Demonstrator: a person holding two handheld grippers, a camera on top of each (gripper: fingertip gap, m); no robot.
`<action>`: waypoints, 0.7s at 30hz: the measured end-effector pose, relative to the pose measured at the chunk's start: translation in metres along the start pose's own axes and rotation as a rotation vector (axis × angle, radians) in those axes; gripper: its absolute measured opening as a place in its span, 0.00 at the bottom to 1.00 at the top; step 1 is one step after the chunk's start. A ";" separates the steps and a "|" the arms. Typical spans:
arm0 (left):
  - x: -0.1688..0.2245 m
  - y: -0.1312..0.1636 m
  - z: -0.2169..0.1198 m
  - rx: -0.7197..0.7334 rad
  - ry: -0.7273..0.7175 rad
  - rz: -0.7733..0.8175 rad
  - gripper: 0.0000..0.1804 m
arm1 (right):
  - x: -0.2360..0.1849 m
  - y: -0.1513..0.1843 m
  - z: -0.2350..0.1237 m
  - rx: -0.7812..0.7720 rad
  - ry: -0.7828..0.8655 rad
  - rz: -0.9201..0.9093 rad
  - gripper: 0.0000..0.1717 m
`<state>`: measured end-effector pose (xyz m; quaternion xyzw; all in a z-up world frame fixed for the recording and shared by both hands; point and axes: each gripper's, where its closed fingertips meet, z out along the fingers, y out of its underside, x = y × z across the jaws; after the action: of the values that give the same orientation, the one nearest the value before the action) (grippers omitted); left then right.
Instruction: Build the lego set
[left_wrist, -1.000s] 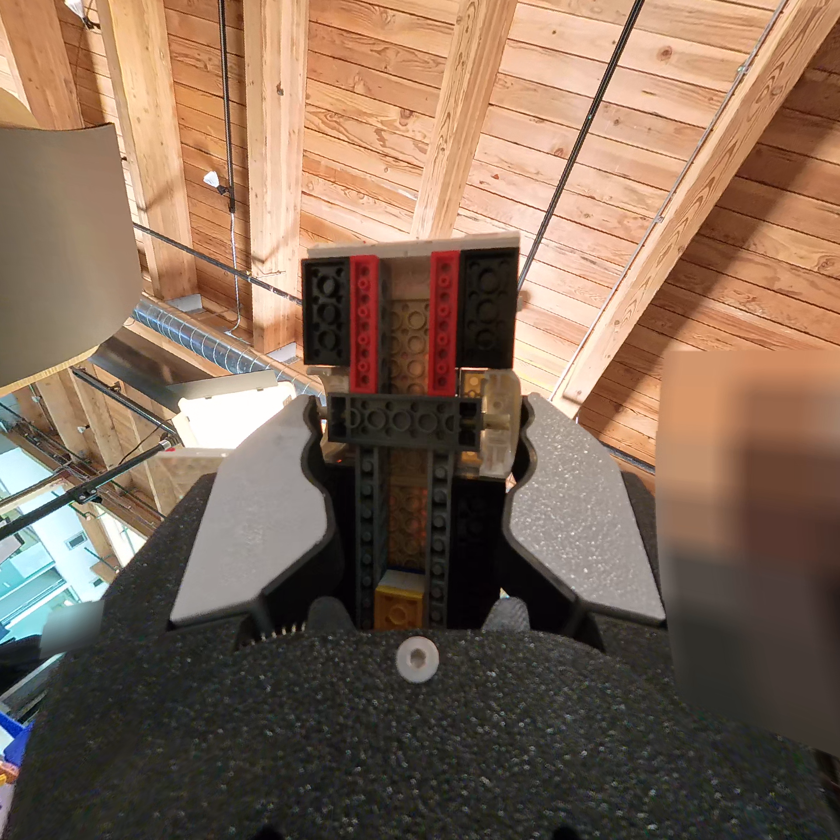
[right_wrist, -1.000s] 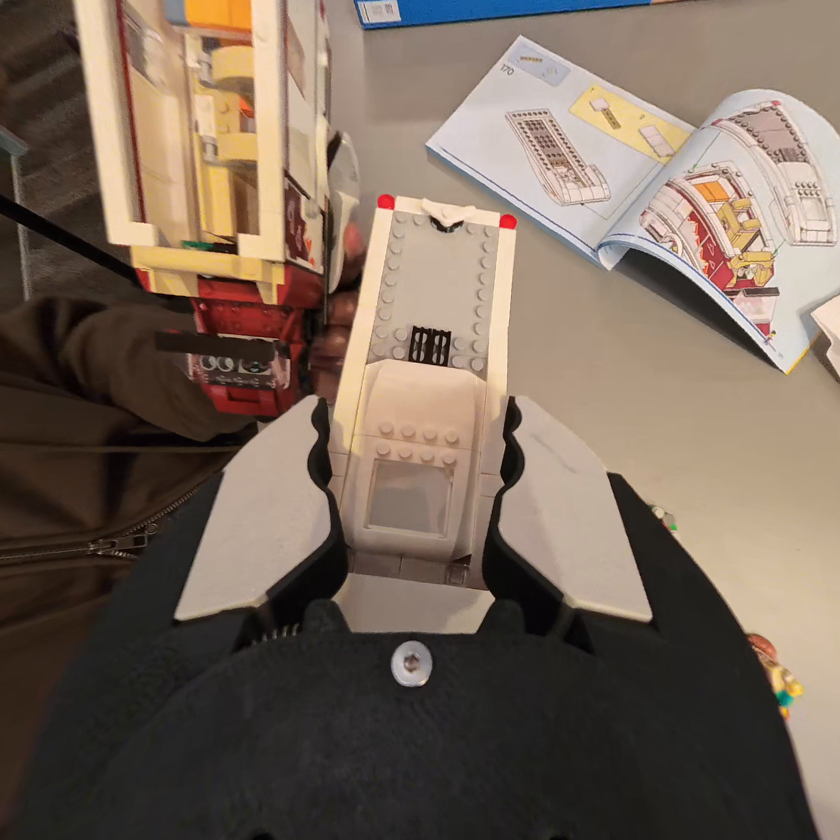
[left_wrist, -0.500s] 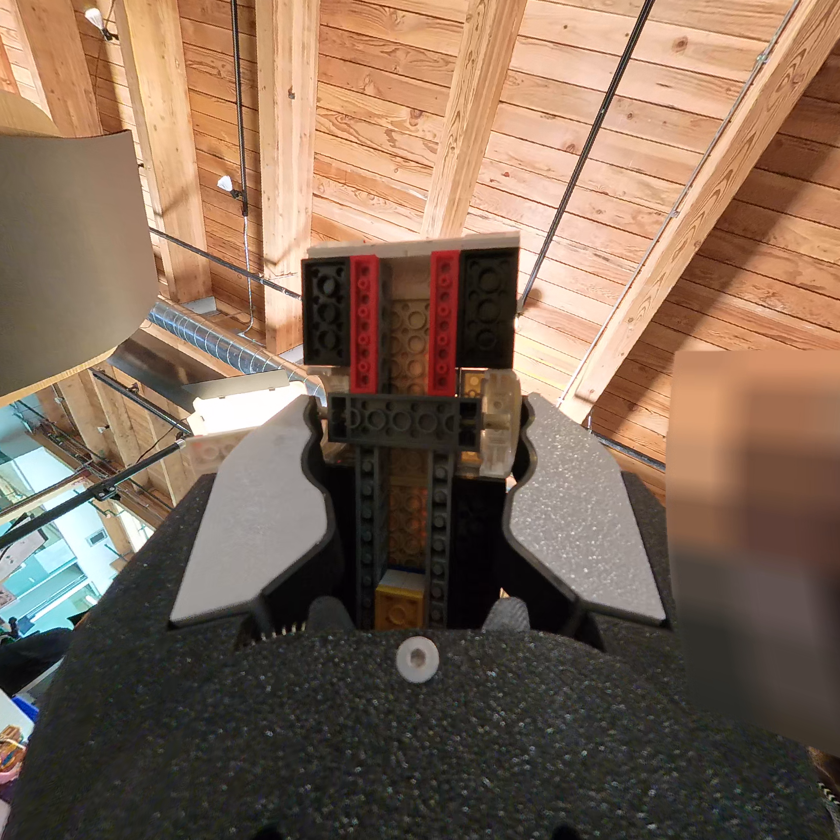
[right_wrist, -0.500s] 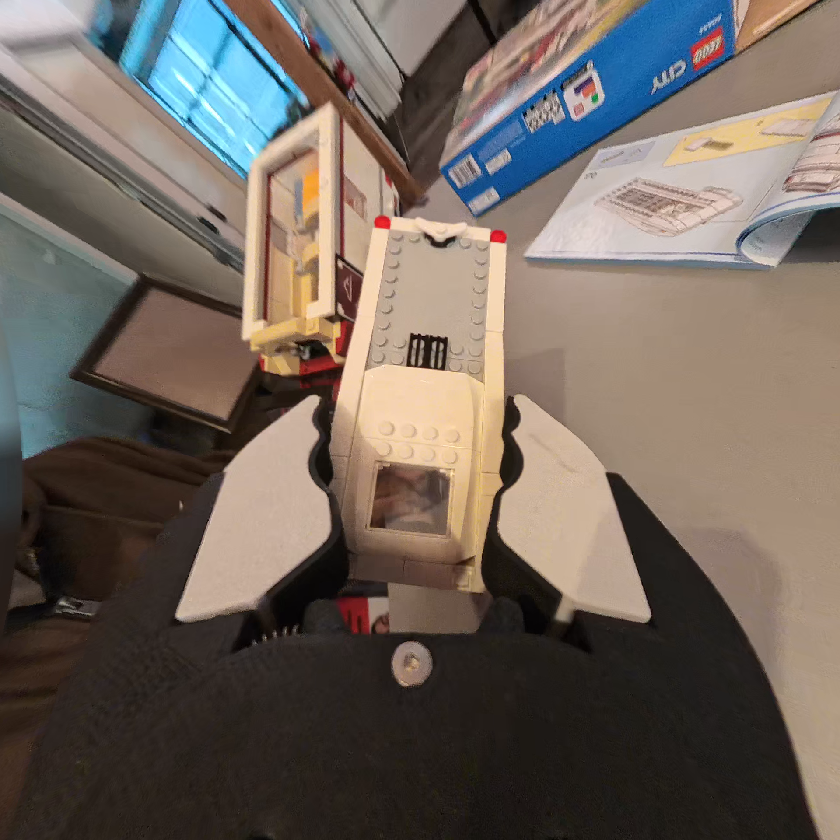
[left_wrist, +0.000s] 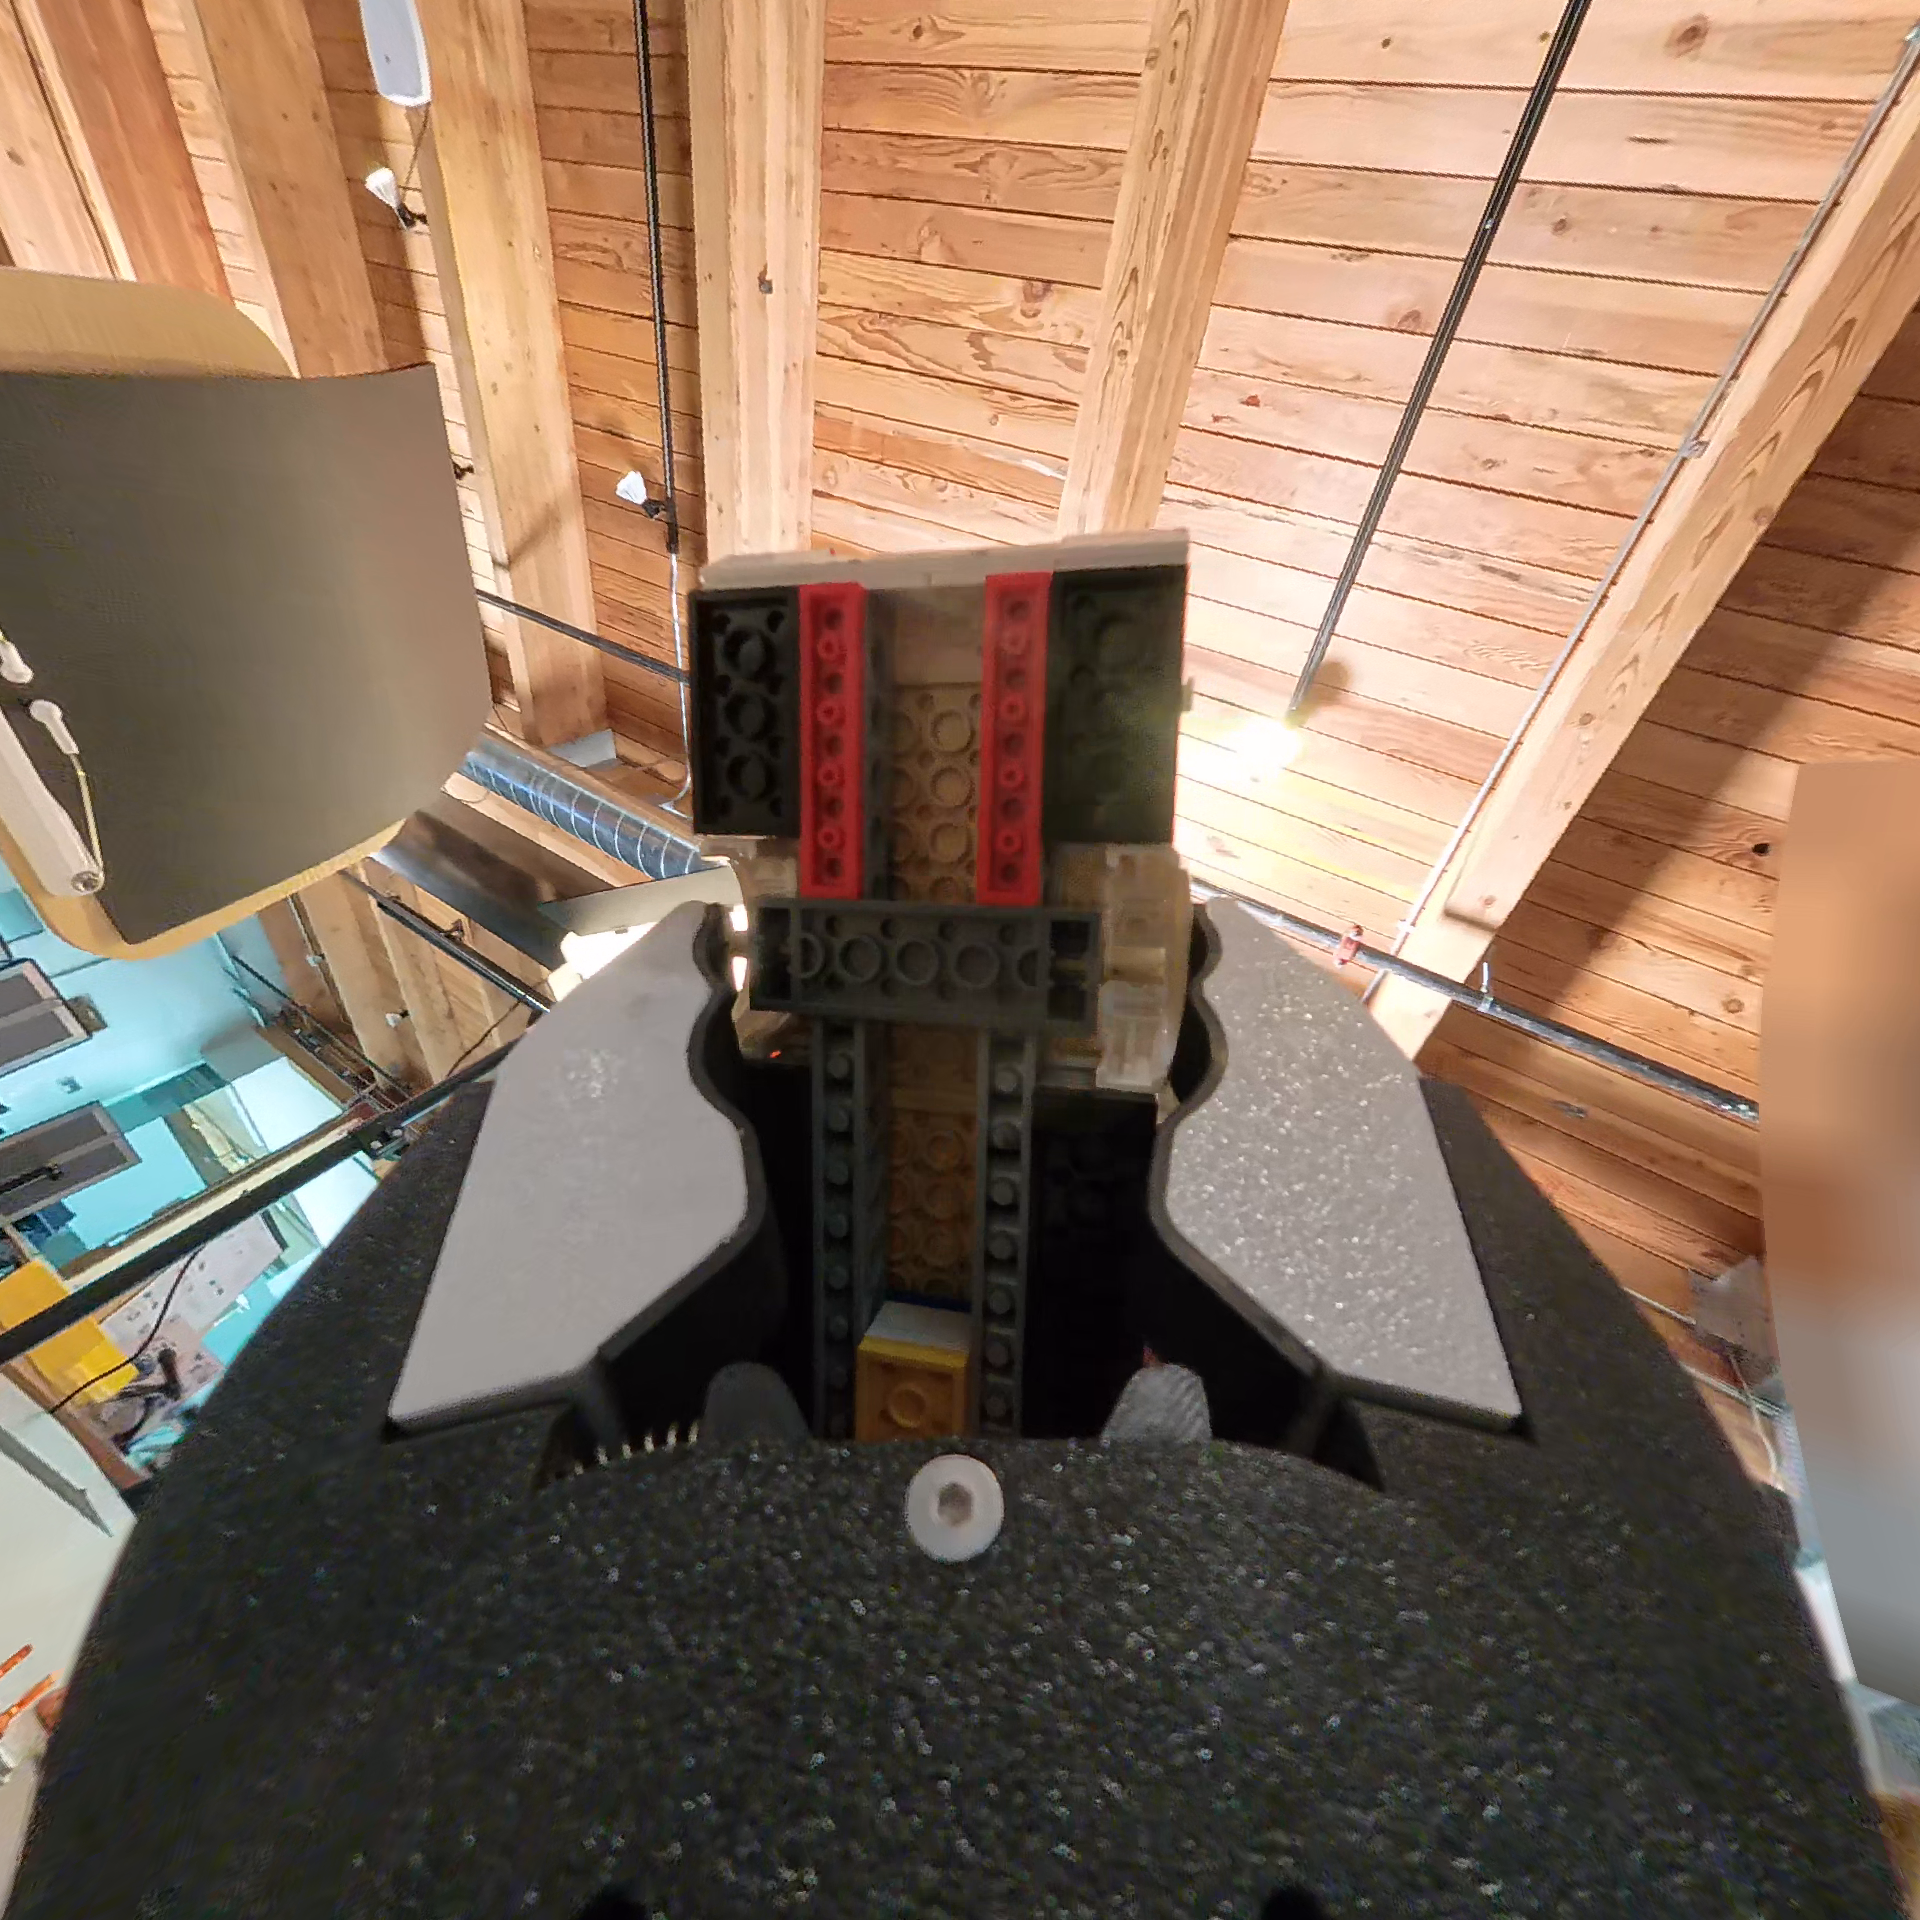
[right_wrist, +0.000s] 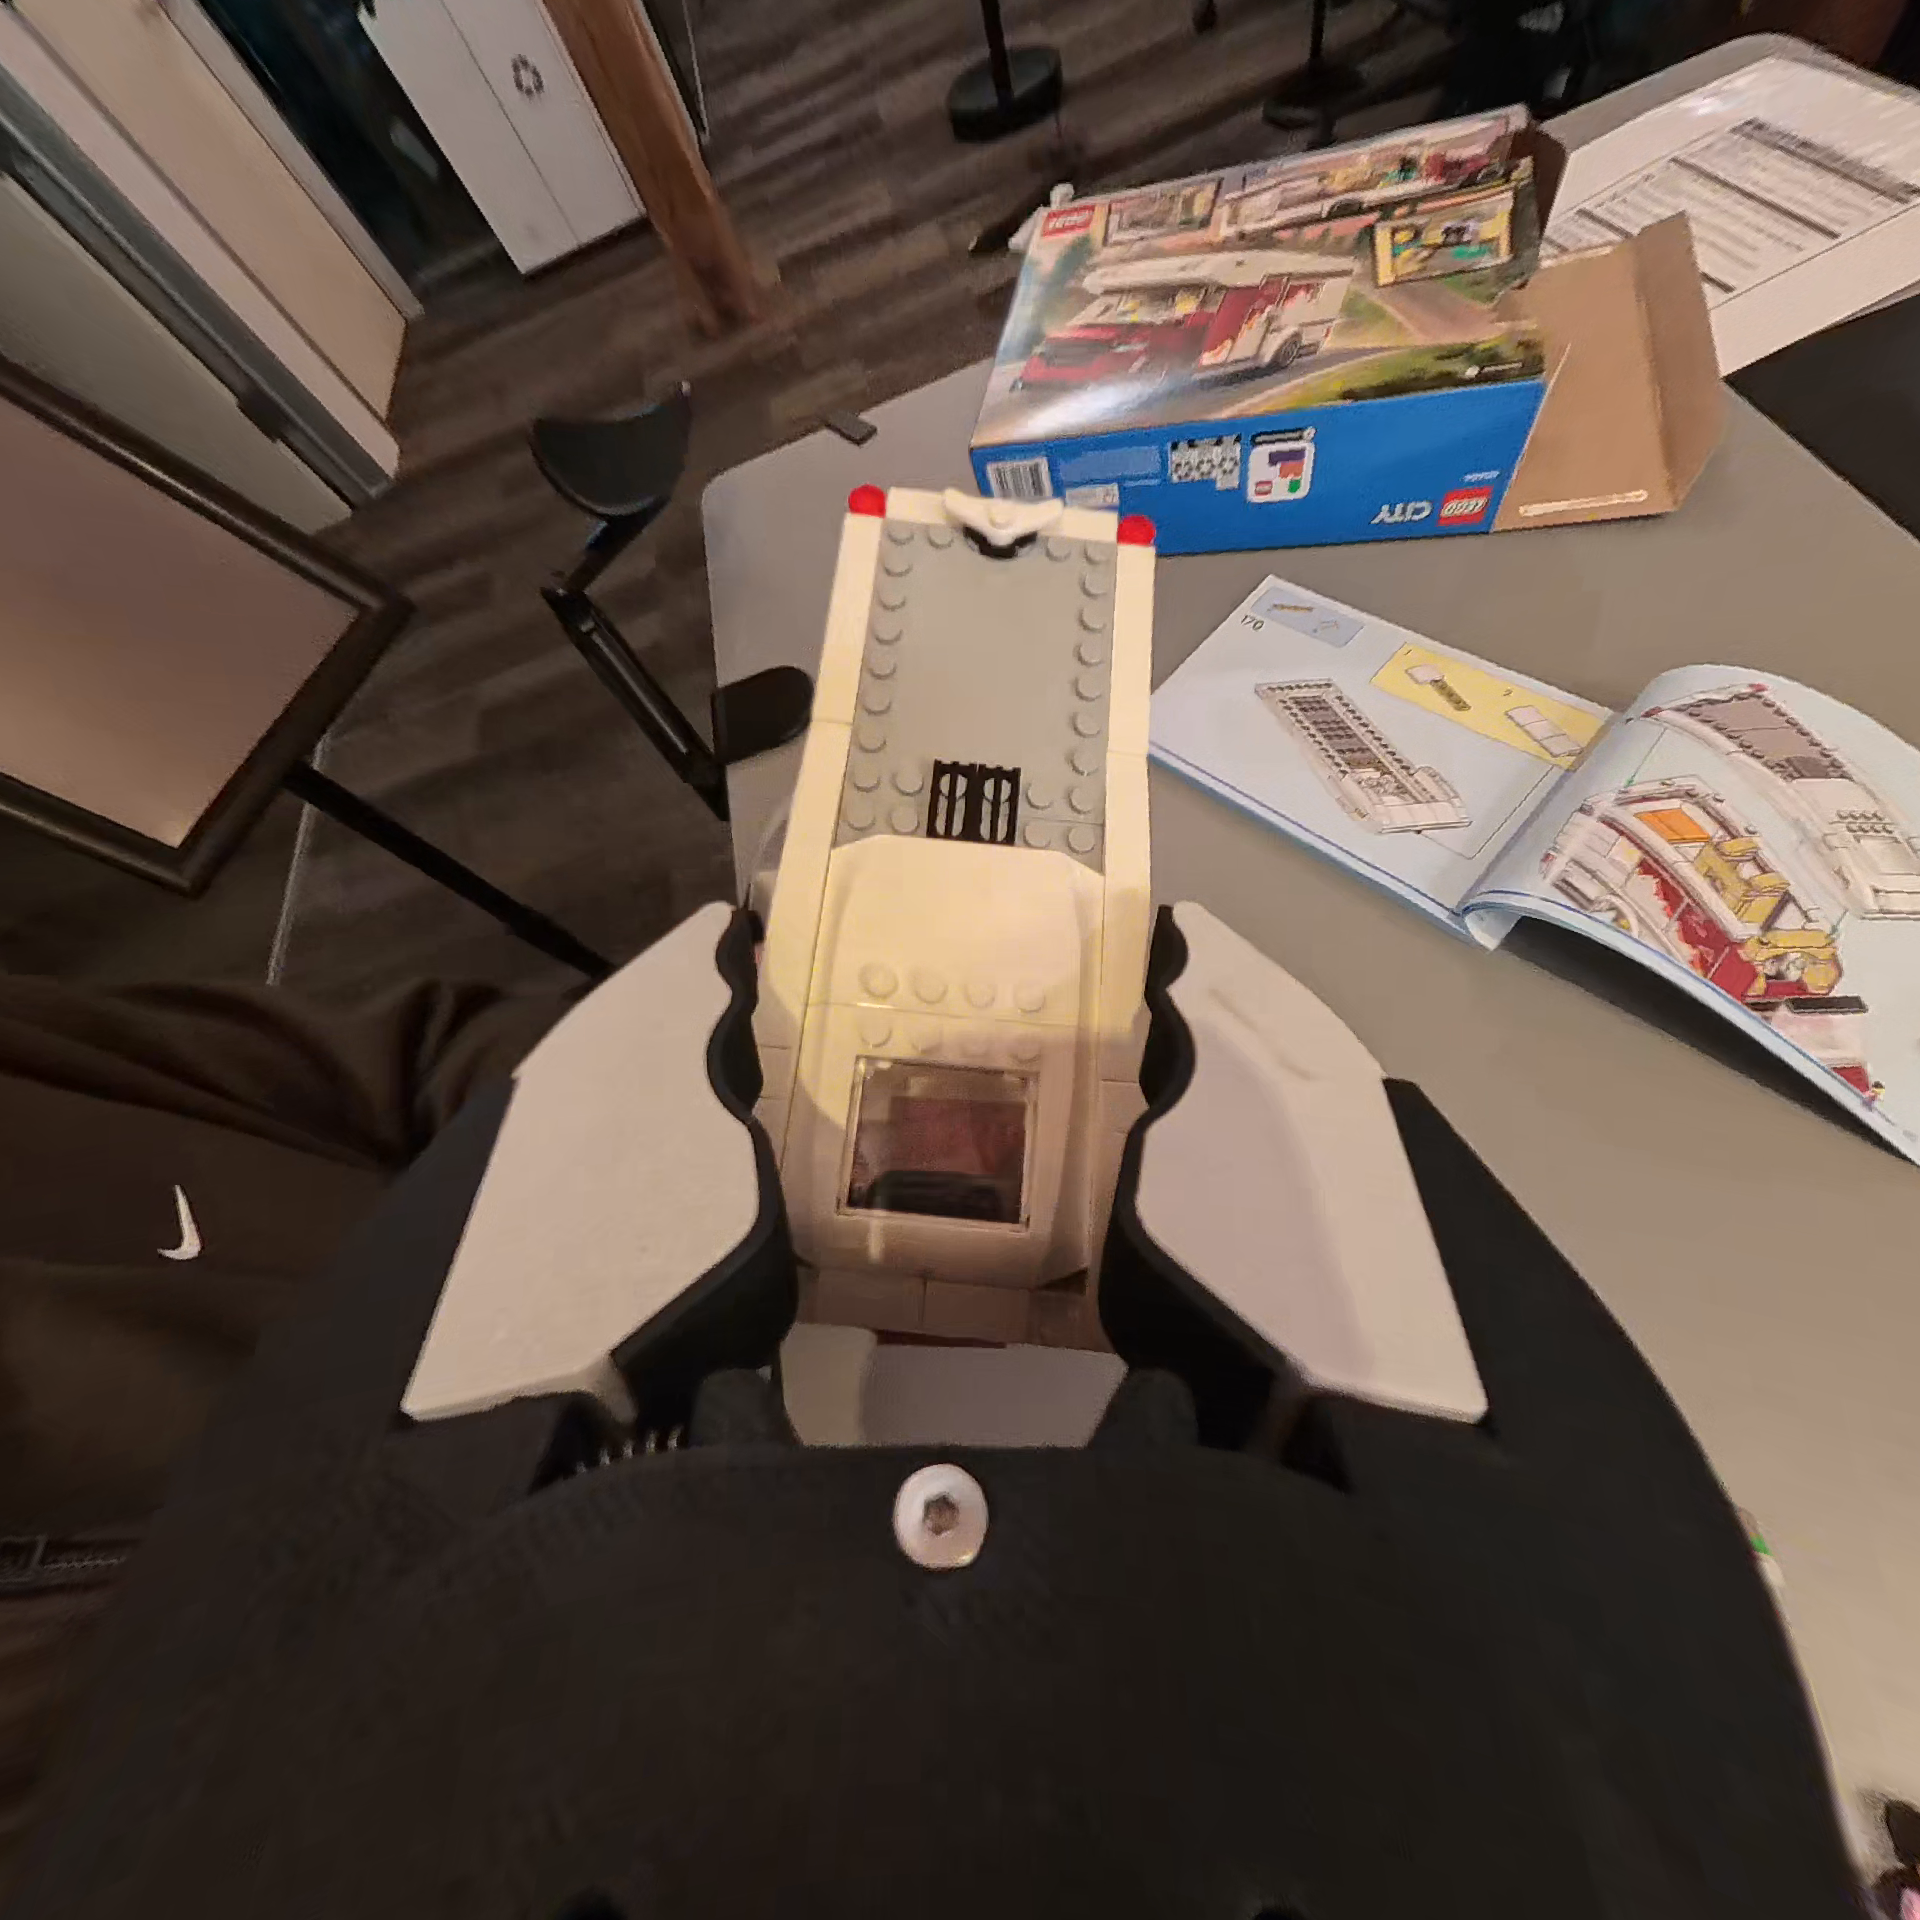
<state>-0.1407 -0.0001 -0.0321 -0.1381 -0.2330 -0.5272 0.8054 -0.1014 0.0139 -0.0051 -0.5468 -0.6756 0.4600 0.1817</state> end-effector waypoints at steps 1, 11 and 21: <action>0.000 0.000 0.000 0.002 0.001 0.006 0.46 | -0.002 0.002 0.003 -0.015 0.002 -0.004 0.42; 0.006 -0.005 -0.002 0.026 0.040 -0.007 0.46 | -0.006 0.012 0.010 -0.059 0.004 -0.001 0.42; 0.008 -0.004 -0.004 0.023 0.060 -0.037 0.46 | -0.010 0.013 0.009 -0.060 -0.010 -0.006 0.42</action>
<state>-0.1407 -0.0104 -0.0315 -0.1087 -0.2171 -0.5431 0.8038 -0.0975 0.0010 -0.0181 -0.5474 -0.6917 0.4419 0.1632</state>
